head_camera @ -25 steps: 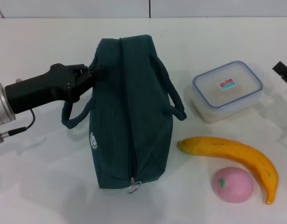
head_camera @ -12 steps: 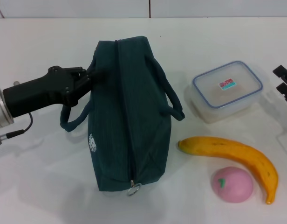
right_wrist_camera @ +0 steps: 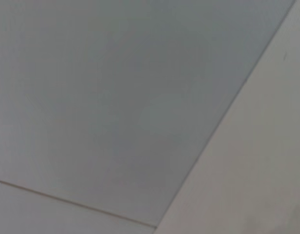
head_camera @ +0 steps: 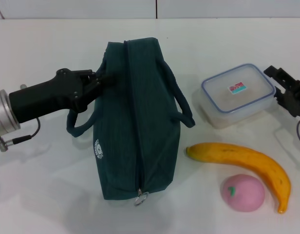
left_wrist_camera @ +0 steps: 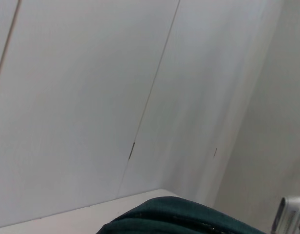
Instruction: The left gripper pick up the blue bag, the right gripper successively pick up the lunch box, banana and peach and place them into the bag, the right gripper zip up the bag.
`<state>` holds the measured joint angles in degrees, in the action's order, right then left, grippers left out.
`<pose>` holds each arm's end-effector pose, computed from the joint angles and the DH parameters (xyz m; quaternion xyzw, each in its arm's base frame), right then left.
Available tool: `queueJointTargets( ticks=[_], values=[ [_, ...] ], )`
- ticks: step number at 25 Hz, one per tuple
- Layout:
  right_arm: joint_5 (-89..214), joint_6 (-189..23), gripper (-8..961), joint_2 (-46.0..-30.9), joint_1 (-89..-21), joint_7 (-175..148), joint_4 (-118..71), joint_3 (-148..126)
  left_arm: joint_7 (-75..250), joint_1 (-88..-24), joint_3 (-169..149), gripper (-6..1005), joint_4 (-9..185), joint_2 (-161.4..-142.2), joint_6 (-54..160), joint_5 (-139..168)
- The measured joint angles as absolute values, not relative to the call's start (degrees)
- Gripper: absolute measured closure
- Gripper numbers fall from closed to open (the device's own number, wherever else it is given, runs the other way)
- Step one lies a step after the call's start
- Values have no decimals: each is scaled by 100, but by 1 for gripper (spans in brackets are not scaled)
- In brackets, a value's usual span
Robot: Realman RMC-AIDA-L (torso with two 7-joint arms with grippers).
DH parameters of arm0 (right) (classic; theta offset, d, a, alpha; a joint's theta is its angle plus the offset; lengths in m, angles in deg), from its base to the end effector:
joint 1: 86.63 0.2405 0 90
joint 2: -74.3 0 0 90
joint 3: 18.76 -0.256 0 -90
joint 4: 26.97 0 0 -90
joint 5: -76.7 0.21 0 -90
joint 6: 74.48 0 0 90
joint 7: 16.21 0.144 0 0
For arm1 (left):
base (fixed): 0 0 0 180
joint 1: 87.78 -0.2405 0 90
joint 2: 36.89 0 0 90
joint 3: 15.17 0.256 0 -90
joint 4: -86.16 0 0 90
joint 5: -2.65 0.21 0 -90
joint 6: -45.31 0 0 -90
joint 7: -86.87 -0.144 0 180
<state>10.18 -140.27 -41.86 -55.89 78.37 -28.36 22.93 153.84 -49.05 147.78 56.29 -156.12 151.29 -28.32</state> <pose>0.3270 0.3346 -0.0327 -0.5498 0.6491 0.4743 0.2268 -0.2705 0.3111 0.0176 -0.8821 -0.2367 -0.3764 0.1559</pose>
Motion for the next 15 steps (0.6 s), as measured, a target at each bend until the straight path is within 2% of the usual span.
queueJointTargets(
  ticks=[15],
  values=[
    [1035,-13908,118,-4189,-5186,8304,-2750,2423,15394,-4804,14778,945,5701,-15616,15123,-2886]
  ],
)
